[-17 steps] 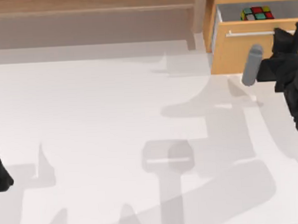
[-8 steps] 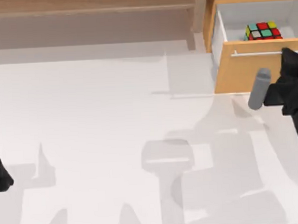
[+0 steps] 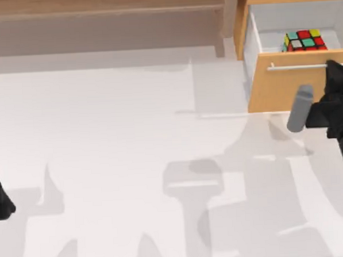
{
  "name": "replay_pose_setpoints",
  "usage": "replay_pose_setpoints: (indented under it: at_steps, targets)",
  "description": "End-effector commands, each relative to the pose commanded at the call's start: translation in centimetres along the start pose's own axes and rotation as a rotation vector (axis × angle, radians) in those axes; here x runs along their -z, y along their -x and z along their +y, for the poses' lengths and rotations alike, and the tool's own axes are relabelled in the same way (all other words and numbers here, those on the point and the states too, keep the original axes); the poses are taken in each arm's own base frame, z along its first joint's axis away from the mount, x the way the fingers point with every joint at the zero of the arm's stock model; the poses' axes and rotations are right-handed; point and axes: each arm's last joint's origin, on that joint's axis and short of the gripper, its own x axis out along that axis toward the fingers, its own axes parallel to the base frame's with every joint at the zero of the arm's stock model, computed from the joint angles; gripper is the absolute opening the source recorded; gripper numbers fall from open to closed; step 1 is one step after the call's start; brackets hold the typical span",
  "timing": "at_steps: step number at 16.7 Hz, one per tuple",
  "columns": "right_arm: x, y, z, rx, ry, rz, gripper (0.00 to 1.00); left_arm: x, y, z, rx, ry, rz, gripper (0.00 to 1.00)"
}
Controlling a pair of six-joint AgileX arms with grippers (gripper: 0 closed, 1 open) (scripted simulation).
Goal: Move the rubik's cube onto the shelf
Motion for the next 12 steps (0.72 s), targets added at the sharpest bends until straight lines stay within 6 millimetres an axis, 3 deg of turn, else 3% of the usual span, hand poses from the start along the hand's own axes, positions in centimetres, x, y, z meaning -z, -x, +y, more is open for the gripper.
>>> replay_pose_setpoints:
  at_steps: [5,10,12]
  targets:
    - [0.1,4.6,0.1,-0.009,-0.002,0.001,0.00,0.0,0.0,0.0,0.000,0.000,0.000,1.00]
    - [0.1,5.3,0.0,-0.003,-0.005,0.000,0.00,0.0,0.0,0.0,0.000,0.000,0.000,1.00]
    - [0.1,5.3,0.0,-0.003,-0.005,0.000,0.15,0.0,0.0,0.0,0.000,0.000,0.000,1.00]
